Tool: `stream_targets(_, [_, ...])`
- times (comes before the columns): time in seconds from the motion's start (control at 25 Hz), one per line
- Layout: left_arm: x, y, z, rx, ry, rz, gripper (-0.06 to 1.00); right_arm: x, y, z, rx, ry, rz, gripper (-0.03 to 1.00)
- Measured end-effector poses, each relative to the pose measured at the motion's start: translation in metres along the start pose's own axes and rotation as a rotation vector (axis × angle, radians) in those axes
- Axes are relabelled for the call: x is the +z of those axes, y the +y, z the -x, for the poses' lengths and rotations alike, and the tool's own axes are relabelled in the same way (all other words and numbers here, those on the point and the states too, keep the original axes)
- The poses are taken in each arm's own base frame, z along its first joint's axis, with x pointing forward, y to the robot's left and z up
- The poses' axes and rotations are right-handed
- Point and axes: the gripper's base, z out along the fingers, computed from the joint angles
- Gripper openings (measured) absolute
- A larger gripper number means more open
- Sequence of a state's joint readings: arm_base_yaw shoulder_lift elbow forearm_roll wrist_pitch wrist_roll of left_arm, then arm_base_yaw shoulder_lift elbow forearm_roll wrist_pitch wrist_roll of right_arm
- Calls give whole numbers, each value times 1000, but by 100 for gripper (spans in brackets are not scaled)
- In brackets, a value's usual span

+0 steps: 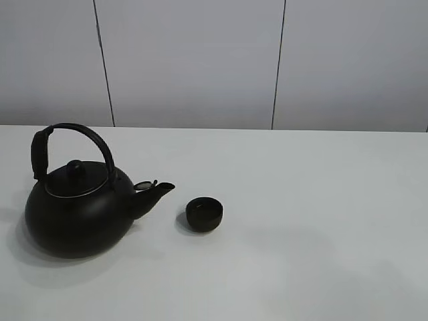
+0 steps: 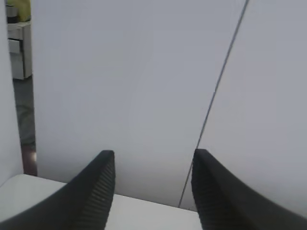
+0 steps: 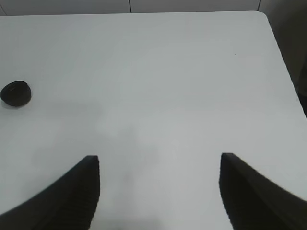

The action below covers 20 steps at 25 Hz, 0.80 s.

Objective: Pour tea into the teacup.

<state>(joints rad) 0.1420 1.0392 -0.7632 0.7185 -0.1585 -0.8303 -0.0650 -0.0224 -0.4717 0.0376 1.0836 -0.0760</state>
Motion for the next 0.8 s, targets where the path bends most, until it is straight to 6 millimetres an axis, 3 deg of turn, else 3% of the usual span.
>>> stream_targets(0.16, [-25, -32, 16, 85, 55, -40, 36, 0, 0, 0, 0, 0, 0, 49])
stream_targets(0.36, [-88, -64, 58, 274, 72, -209, 36, 0, 0, 0, 0, 0, 0, 49])
stream_targets(0.56, [-155, -51, 89, 332, 114, -301, 36, 0, 0, 0, 0, 0, 0, 49])
stream_targets(0.8, [-198, -28, 75, 344, 290, -334, 36, 0, 0, 0, 0, 1, 0, 49])
